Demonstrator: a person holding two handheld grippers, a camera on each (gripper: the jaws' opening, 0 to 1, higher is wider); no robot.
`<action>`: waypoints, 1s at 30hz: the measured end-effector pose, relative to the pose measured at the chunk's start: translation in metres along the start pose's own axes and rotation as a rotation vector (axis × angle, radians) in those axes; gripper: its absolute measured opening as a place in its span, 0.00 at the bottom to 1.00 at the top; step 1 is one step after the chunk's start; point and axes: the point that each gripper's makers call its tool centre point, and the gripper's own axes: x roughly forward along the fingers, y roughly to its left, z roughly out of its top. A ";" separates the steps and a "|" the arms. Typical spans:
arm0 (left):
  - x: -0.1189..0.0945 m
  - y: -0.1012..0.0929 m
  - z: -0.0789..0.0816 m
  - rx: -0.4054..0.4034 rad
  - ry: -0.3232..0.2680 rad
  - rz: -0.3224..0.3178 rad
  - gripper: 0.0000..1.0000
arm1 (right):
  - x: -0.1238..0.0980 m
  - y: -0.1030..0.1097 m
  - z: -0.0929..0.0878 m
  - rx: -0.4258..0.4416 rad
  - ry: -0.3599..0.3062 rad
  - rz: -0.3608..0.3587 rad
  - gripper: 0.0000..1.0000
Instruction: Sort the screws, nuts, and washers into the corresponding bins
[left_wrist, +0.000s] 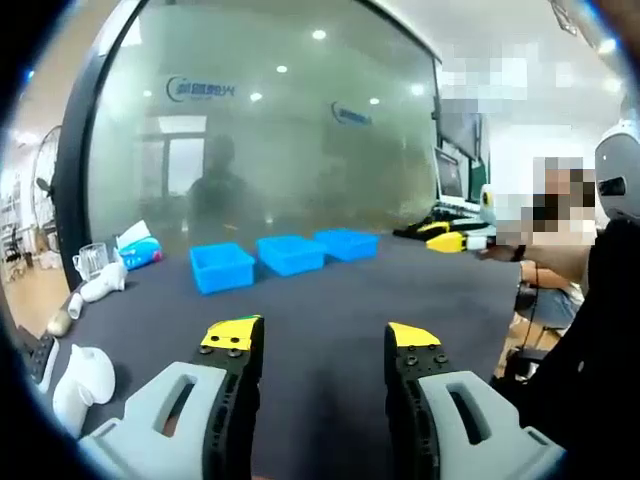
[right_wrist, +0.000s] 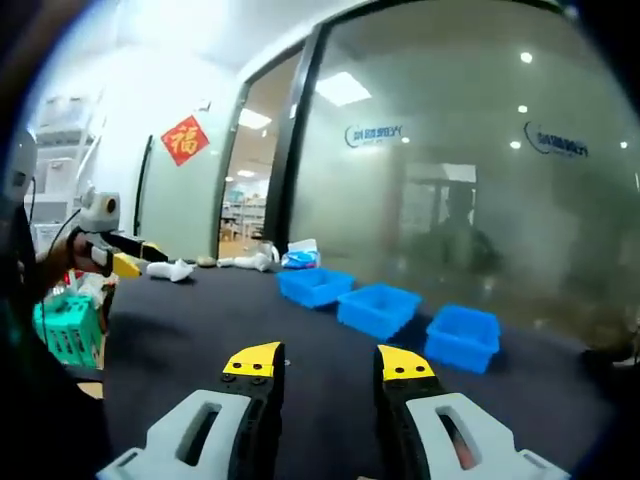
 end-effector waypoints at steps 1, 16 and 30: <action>0.000 0.000 0.000 0.000 0.001 0.000 0.46 | -0.005 -0.001 -0.001 0.006 0.001 -0.007 0.32; -0.001 -0.005 -0.002 0.002 0.006 -0.016 0.46 | -0.029 0.020 -0.018 -0.012 0.100 0.118 0.33; -0.003 -0.001 -0.008 -0.003 0.022 -0.011 0.46 | -0.009 0.042 -0.031 -0.088 0.264 0.266 0.31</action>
